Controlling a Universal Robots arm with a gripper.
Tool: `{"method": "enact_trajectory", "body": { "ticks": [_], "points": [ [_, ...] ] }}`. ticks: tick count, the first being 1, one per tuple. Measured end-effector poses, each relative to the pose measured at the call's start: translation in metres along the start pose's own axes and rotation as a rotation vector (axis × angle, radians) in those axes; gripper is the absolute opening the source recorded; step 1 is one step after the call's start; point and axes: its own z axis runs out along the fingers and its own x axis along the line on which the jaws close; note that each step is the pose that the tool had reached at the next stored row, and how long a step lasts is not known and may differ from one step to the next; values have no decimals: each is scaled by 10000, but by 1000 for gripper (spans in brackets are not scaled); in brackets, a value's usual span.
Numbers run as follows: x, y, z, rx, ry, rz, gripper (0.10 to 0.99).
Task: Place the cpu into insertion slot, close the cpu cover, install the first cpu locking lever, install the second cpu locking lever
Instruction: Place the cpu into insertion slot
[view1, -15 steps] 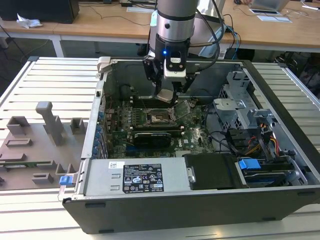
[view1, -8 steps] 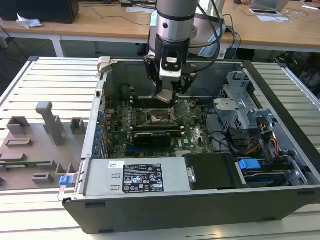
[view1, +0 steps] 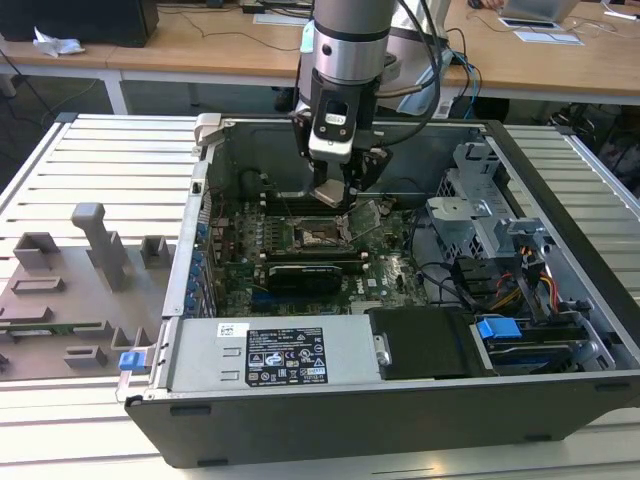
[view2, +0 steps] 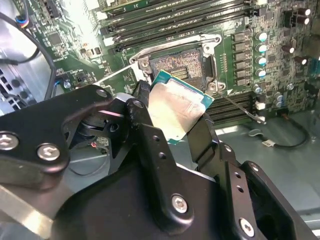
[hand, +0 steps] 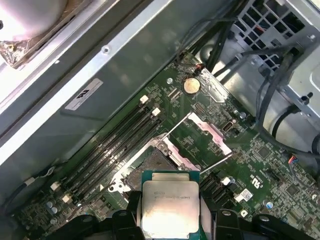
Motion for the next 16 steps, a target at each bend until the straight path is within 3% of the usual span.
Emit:
{"method": "enact_trajectory", "body": {
  "ticks": [16],
  "points": [
    [-5,5,3,52,-145,1952,545]
  ]
}}
